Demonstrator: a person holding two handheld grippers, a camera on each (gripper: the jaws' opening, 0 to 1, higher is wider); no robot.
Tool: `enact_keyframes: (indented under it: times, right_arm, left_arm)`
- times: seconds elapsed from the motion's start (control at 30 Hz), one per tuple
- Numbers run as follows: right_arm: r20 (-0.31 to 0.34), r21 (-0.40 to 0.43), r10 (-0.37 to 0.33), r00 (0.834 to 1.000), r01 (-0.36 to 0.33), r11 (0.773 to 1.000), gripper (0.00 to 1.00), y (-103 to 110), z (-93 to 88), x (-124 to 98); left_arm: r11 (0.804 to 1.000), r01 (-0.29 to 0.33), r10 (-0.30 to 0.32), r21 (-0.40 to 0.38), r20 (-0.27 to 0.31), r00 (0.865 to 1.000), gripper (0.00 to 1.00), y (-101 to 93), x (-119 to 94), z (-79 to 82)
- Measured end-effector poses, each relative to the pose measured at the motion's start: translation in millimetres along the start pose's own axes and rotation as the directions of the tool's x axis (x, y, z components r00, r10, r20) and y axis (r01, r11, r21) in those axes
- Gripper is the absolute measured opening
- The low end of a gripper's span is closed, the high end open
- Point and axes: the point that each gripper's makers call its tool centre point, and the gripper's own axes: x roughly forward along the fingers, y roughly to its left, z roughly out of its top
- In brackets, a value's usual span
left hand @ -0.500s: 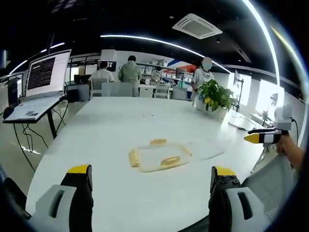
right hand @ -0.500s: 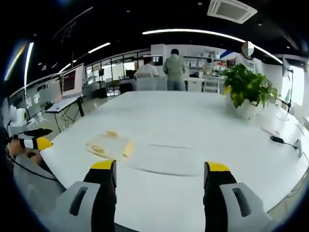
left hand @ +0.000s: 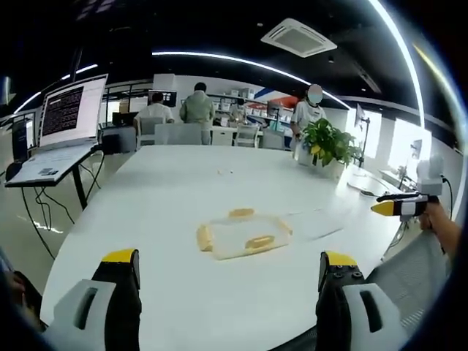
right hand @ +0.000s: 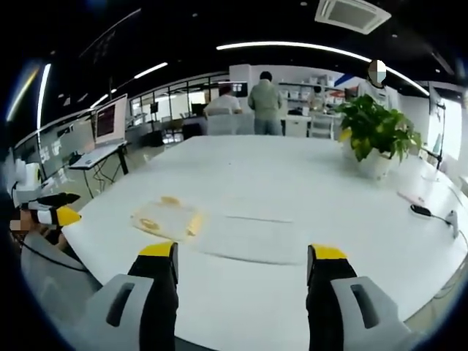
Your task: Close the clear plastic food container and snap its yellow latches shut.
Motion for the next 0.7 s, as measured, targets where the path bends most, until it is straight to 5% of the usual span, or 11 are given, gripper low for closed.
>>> enact_keyframes:
  times: [0.23,0.43,0.57,0.63,0.7]
  right_arm:
    - [-0.006,0.019,0.083,0.997,-0.083,0.996,0.80,16.1,-2.4,3.4]
    - [-0.029,-0.062,0.060,0.998,-0.061,0.996,0.83,14.0,-6.5,5.6]
    - [0.025,-0.128,0.083,0.996,-0.079,0.989,0.93,14.2,3.4,8.0]
    - [0.020,-0.131,0.092,0.996,-0.089,0.987,0.93,12.8,1.7,10.1]
    - [0.021,-0.123,0.100,0.995,-0.097,0.988,0.94,10.4,1.6,12.5]
  left_arm:
    - [0.999,-0.032,0.032,0.011,0.026,0.999,0.99,5.3,-1.0,4.8]
    - [0.999,-0.016,0.015,0.046,0.027,1.000,0.98,-0.2,-2.5,5.8]
    - [0.997,0.010,-0.022,0.079,0.142,0.990,0.99,1.2,-3.2,24.3]
    - [0.998,-0.004,-0.004,0.062,0.124,0.992,0.98,10.5,-2.9,21.3]
    - [0.999,-0.025,0.024,0.022,0.047,0.999,0.99,19.9,-2.1,11.0]
